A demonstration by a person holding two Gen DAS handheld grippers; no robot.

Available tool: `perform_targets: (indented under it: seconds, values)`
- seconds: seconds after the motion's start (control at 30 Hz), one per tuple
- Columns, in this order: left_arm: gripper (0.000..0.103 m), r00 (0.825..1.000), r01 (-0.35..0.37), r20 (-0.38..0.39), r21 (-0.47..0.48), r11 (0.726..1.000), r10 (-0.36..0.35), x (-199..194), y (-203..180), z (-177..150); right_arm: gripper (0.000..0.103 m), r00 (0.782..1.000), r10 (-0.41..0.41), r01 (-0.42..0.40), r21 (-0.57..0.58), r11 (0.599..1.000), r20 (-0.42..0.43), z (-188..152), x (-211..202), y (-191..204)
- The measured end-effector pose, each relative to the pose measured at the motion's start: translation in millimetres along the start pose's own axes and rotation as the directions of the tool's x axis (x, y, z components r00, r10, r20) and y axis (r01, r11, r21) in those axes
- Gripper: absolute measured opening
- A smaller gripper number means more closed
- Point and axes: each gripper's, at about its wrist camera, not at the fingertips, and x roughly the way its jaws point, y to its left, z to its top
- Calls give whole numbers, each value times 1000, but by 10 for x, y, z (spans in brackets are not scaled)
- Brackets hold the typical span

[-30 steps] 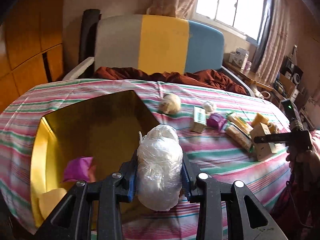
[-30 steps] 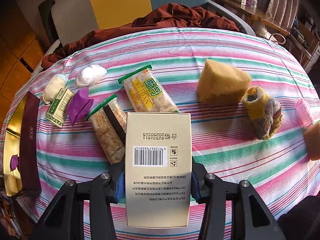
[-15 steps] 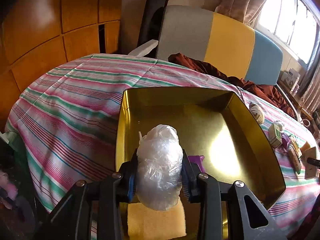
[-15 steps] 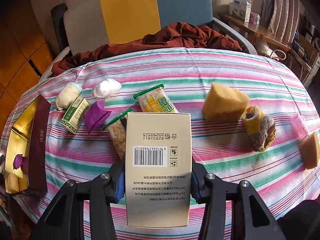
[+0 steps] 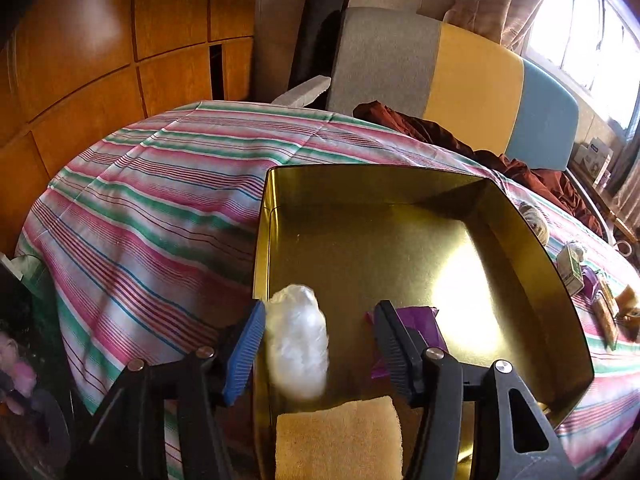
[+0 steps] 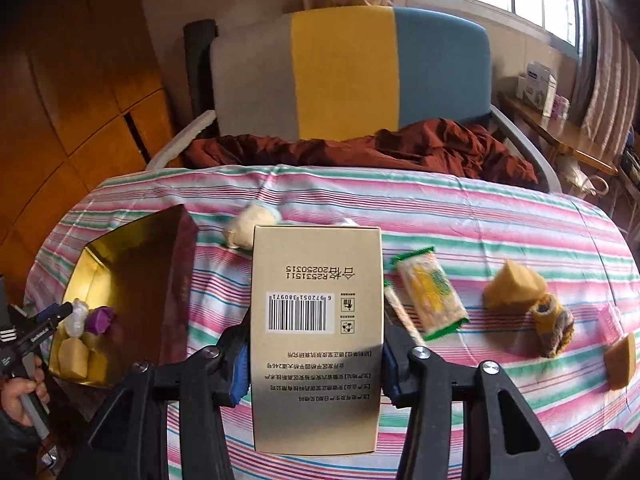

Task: Organize objects
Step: 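Carry the plastic bundle into the gold tray with the left tool and release, then lower the cream box into the gold tray and open the right tool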

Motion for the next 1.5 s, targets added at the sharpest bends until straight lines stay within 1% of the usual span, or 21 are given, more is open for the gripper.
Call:
perform_targets:
  seconds: [0.17,0.27,0.4,0.5,0.6,0.73,0.8,0.87,0.9,0.93,1.0,1.03,1.13,1.17,1.2,1.27,1.37,1.5]
  values:
    - [58,1000,10,28,-9,1000,-10,-169,5,-62,50,992,129,-129,-98,987,-5,87,43,706]
    - [60,998,9,55,-2,1000,-9,-303,9,-90,50,980,197,-201,-154,967,-37,79,133,1134]
    - [61,997,12,83,-5,1000,-12,-463,34,-121,50,962,252,-269,-202,942,-105,16,366,1618]
    - [63,996,14,91,-11,1000,-13,-540,69,-143,50,952,256,-289,-214,933,-169,-56,626,1886]
    - [63,995,16,94,-26,1000,-14,-592,132,-166,50,944,239,-285,-198,938,-227,-136,891,2036]
    - [64,995,10,96,-48,999,-5,-639,236,-205,50,930,196,-263,-188,946,-311,-261,1210,2178]
    - [64,995,4,96,-59,998,1,-653,274,-218,51,912,192,-274,-191,943,-362,-317,1334,2253]
    - [65,995,3,97,-66,998,4,-664,303,-230,52,894,224,-310,-174,935,-389,-377,1398,2341]
    - [65,995,0,97,-68,998,7,-666,310,-235,53,876,261,-346,-152,926,-406,-407,1417,2386]
    - [65,995,-5,96,-71,997,11,-665,316,-240,53,853,309,-391,-124,912,-421,-440,1413,2428]
    - [65,996,-5,93,-73,997,12,-664,321,-241,57,798,412,-481,-53,875,-441,-481,1414,2489]
    - [66,996,-6,92,-74,997,13,-668,320,-244,61,787,434,-500,-43,865,-438,-493,1400,2511]
    - [68,995,-13,98,-65,998,20,-693,303,-249,62,800,427,-505,-87,859,-422,-530,1300,2549]
    - [68,995,-16,100,-63,998,22,-702,297,-250,62,809,418,-498,-103,861,-414,-529,1267,2545]
    - [68,994,-18,102,-63,998,24,-709,291,-250,62,820,409,-490,-122,863,-400,-530,1222,2534]
    - [69,994,-20,106,-65,998,26,-721,284,-245,68,844,392,-471,-159,868,-365,-506,1101,2514]
    - [69,994,-18,108,-60,998,24,-744,258,-236,74,877,366,-435,-193,879,-312,-491,961,2457]
    - [73,992,-20,124,-46,999,25,-807,197,-228,81,918,320,-372,-231,899,-235,-446,803,2380]
